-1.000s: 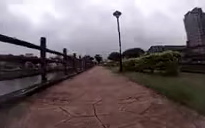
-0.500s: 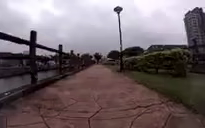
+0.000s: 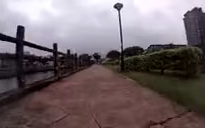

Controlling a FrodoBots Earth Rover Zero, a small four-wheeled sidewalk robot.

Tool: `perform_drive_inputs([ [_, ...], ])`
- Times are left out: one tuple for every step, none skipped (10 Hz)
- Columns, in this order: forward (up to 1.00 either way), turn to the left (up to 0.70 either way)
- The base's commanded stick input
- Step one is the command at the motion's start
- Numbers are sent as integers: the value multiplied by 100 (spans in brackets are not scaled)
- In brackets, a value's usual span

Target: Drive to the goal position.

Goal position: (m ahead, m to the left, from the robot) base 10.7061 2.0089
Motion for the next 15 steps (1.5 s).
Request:
perform_drive_inputs([
  [100, 0],
  [100, 0],
  [100, 0],
  [100, 0],
  [100, 0],
  [100, 0],
  [100, 0],
  [100, 0],
  [100, 0],
  [100, 0],
  [100, 0],
  [100, 0],
  [100, 0],
  [100, 0],
  [100, 0],
])
